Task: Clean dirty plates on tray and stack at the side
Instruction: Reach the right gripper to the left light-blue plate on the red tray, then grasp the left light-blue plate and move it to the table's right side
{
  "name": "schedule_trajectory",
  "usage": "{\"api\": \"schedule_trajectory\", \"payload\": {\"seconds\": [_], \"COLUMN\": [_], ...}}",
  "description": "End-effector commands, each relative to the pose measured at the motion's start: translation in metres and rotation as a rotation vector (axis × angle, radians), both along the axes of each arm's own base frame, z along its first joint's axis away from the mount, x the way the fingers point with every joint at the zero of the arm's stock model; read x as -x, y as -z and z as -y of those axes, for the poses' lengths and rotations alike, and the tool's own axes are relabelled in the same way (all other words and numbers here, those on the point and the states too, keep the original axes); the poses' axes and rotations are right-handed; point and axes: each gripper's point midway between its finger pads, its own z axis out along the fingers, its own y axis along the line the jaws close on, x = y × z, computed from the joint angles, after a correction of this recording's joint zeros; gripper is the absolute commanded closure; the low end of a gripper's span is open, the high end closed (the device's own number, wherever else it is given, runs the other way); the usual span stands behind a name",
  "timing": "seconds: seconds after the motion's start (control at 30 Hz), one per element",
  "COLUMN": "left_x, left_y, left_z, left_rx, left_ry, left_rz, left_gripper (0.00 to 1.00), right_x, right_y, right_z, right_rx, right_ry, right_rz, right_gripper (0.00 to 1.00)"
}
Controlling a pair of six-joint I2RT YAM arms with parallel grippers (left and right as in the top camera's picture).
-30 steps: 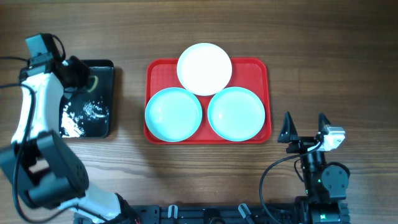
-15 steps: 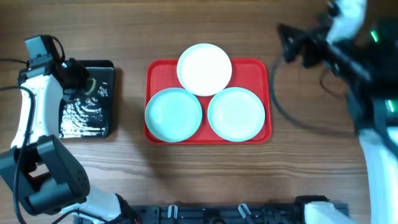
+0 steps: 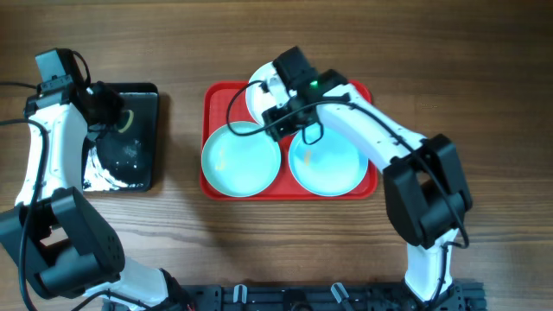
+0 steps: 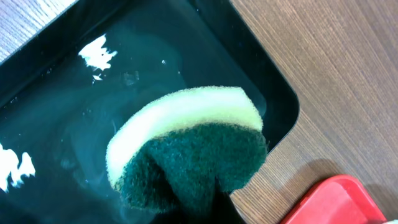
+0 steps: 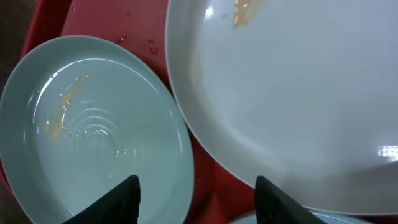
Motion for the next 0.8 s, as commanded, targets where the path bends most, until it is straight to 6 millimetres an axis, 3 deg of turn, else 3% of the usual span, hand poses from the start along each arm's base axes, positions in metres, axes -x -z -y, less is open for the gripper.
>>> {"api": "schedule_trajectory", "payload": {"seconds": [0.0, 0.13, 0.2, 0.37, 0.43, 0.5, 0.53, 0.6, 0.67, 0.77], "left_x": [-0.001, -0.002, -0.002, 0.000, -0.001, -0.003, -0.005, -0.008, -0.011, -0.006], "left_y": [-0.002, -0.002, -0.002, -0.001, -0.001, -0.002, -0.002, -0.003, -0.003, 0.003], "left_z": [0.001, 0.014, 0.014, 0.016, 0.018, 0.034, 0.047, 0.080, 0.109, 0.158], "left_rx": [0.008, 0.065, 0.062, 0.059, 0.064, 0.083, 0.093, 0.139, 0.139, 0.147], "left_ry": [0.007, 0.044, 0.052, 0.072, 0.085, 0.178, 0.215, 0.294, 0.367, 0.484], "left_rz": [0.006, 0.017, 0.015, 0.006, 0.007, 0.016, 0.016, 0.020, 0.017, -0.013], "left_gripper": [0.96, 0.96, 0.96, 0.96, 0.96, 0.96, 0.96, 0.96, 0.96, 0.96], "right_x": [0.000, 0.008, 0.019, 0.027, 0.028, 0.030, 0.025, 0.023, 0.017, 0.014], "right_y": [0.011, 0.033, 0.045, 0.055, 0.055, 0.059, 0.060, 0.060, 0.068, 0.071], "right_z": [-0.007, -0.001, -0.009, -0.003, -0.003, 0.001, 0.006, 0.005, 0.011, 0.010], "right_rx": [0.028, 0.050, 0.035, 0.066, 0.068, 0.085, 0.110, 0.106, 0.136, 0.131], "right_ry": [-0.011, 0.048, 0.024, 0.025, 0.026, 0.029, 0.060, 0.071, 0.135, 0.169], "right_rz": [0.004, -0.064, -0.114, -0.133, -0.137, -0.140, -0.119, -0.116, -0.100, -0.100], "right_gripper": [0.46, 0.52, 0.56, 0.62, 0.71, 0.74, 0.84, 0.85, 0.96, 0.96]}}
